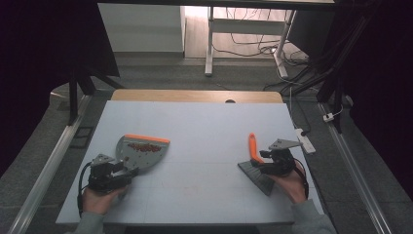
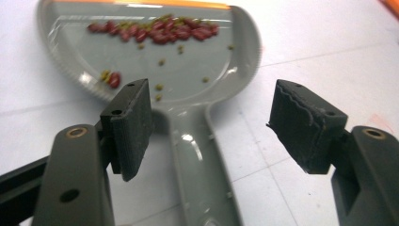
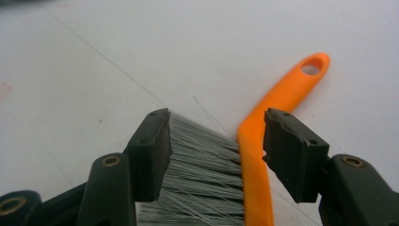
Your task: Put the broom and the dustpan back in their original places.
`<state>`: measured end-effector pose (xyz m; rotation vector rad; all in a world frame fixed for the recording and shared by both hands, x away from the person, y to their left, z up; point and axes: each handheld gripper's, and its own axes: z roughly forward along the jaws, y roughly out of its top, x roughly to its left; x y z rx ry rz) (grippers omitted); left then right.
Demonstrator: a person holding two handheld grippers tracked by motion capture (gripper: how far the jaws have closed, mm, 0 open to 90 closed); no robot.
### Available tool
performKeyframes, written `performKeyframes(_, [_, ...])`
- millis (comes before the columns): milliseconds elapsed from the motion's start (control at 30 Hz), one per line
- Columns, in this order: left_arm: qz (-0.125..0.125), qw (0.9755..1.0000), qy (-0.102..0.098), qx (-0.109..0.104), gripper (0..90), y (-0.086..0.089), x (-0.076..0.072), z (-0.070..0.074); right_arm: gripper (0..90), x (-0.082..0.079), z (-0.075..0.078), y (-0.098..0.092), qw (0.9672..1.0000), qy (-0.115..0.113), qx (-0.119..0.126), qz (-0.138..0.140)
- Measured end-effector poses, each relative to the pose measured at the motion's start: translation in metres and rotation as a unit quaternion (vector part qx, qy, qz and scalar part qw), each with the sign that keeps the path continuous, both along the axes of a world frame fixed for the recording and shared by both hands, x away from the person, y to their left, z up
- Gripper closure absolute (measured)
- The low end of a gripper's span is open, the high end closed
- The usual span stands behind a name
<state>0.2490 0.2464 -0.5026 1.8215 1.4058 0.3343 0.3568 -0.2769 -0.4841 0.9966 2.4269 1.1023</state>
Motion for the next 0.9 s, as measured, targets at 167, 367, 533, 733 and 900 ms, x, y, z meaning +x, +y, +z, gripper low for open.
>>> performKeyframes(167, [-0.052, 0.9985, -0.012, 0.009, 32.2, -0.007, 0.008, 0.002, 42.3, -0.006, 0.002, 0.005, 0.9997, -0.011, 0.000, 0.022])
performKeyframes(367, [-0.096, 0.9953, -0.006, 0.006, 32.4, -0.011, 0.017, -0.001, 42.5, -0.015, 0.002, 0.009, 0.9989, -0.020, 0.009, 0.041])
performKeyframes(533, [-0.127, 0.9918, -0.010, 0.014, 32.3, -0.014, 0.016, -0.004, 42.6, -0.026, -0.001, 0.009, 0.9983, -0.026, 0.016, 0.049])
performKeyframes(733, [-0.142, 0.9898, -0.016, 0.007, 32.4, -0.017, 0.005, -0.003, 42.6, -0.035, -0.006, 0.007, 0.9979, -0.029, 0.013, 0.057])
performKeyframes(900, [-0.143, 0.9896, -0.016, 0.009, 32.4, -0.020, 0.003, -0.002, 42.7, -0.035, -0.007, 0.004, 0.9974, -0.031, 0.024, 0.061])
